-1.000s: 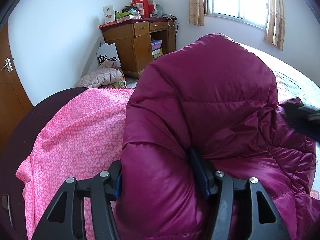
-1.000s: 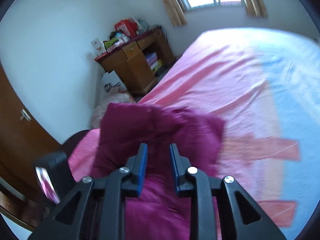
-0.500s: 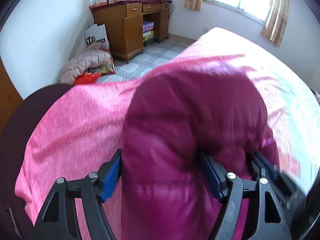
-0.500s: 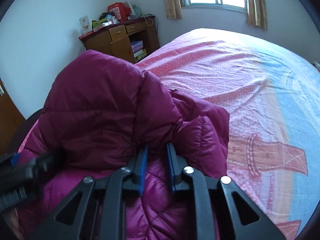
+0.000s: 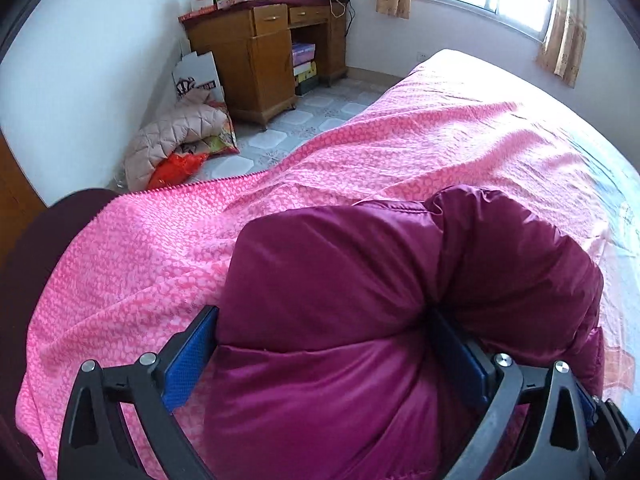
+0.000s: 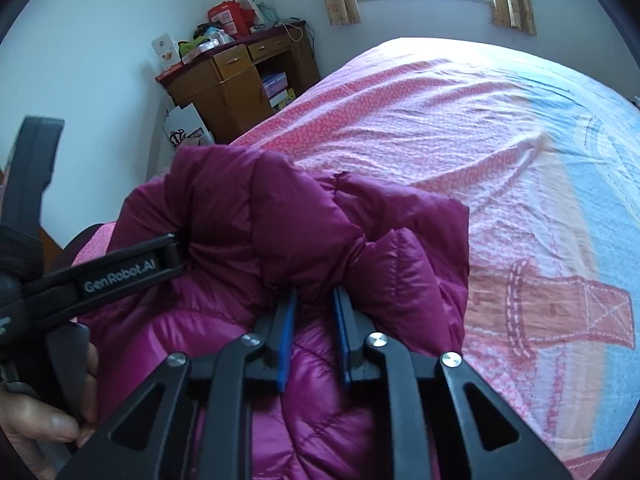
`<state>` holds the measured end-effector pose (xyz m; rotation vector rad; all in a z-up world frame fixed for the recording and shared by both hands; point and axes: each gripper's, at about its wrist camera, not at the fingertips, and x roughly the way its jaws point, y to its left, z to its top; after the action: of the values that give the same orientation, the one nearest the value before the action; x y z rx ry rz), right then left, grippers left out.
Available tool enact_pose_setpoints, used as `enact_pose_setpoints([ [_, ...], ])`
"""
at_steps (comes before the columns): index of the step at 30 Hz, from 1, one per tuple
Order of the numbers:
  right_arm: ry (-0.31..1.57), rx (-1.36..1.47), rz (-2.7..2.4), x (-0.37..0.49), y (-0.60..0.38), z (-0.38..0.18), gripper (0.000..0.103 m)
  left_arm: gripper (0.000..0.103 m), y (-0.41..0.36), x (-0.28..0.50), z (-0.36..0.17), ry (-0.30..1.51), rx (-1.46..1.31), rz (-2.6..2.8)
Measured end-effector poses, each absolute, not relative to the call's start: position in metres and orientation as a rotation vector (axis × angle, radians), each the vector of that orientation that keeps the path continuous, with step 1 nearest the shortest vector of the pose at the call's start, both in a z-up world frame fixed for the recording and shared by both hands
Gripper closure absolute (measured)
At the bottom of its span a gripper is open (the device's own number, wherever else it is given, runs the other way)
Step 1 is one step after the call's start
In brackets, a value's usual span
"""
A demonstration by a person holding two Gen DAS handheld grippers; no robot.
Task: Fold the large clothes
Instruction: 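Lower the jacket bundle onto the bed and open both grippers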
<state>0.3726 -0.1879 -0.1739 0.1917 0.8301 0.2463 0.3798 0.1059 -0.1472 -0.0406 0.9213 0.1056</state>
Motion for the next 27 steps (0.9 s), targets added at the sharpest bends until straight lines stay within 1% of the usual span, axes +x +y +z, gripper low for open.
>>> enact_pose_setpoints([
  [3, 0.825, 0.162, 0.232, 0.371, -0.187, -0.174, 0.083, 0.001, 0.104, 0.375, -0.143, 0.912, -0.024, 0.117],
  [5, 0.822, 0.149, 0.228, 0.369, -0.188, -0.173, 0.083, 0.001, 0.107, 0.367, -0.138, 0.937, -0.028, 0.113],
  [8, 0.829, 0.121, 0.229, 0.363, -0.189, -0.17, 0.083, 0.001, 0.118, 0.341, -0.123, 0.935, -0.051, 0.102],
  [11, 0.821, 0.141, 0.217, 0.35, -0.197, -0.162, 0.077, 0.001, 0.119, 0.306, -0.109, 0.891, -0.008, 0.101],
  [12, 0.81, 0.151, 0.199, 0.342, -0.2, -0.156, 0.07, 0.001, 0.118, 0.29, -0.103, 0.864, 0.024, 0.106],
  [13, 0.785, 0.166, 0.197, 0.332, -0.202, -0.15, 0.048, 0.001, 0.117, 0.281, -0.101, 0.847, 0.041, 0.11],
  [14, 0.754, 0.189, 0.219, 0.32, -0.205, -0.145, 0.032, 0.001, 0.115, 0.267, -0.098, 0.823, 0.066, 0.116],
  [15, 0.723, 0.202, 0.228, 0.307, -0.208, -0.14, 0.004, 0.001, 0.115, 0.258, -0.097, 0.812, 0.075, 0.119],
  [16, 0.685, 0.197, 0.214, 0.292, -0.209, -0.135, 0.0, 0.001, 0.116, 0.25, -0.097, 0.805, 0.081, 0.119],
  [19, 0.647, 0.175, 0.211, 0.262, -0.208, -0.127, 0.0, 0.001, 0.116, 0.228, -0.102, 0.805, 0.092, 0.118],
  [23, 0.676, 0.193, 0.159, 0.236, -0.213, -0.131, 0.0, 0.001, 0.118, 0.204, -0.112, 0.804, 0.08, 0.131],
  [27, 0.743, 0.21, 0.129, 0.221, -0.218, -0.142, 0.0, 0.001, 0.122, 0.182, -0.113, 0.815, 0.058, 0.129],
])
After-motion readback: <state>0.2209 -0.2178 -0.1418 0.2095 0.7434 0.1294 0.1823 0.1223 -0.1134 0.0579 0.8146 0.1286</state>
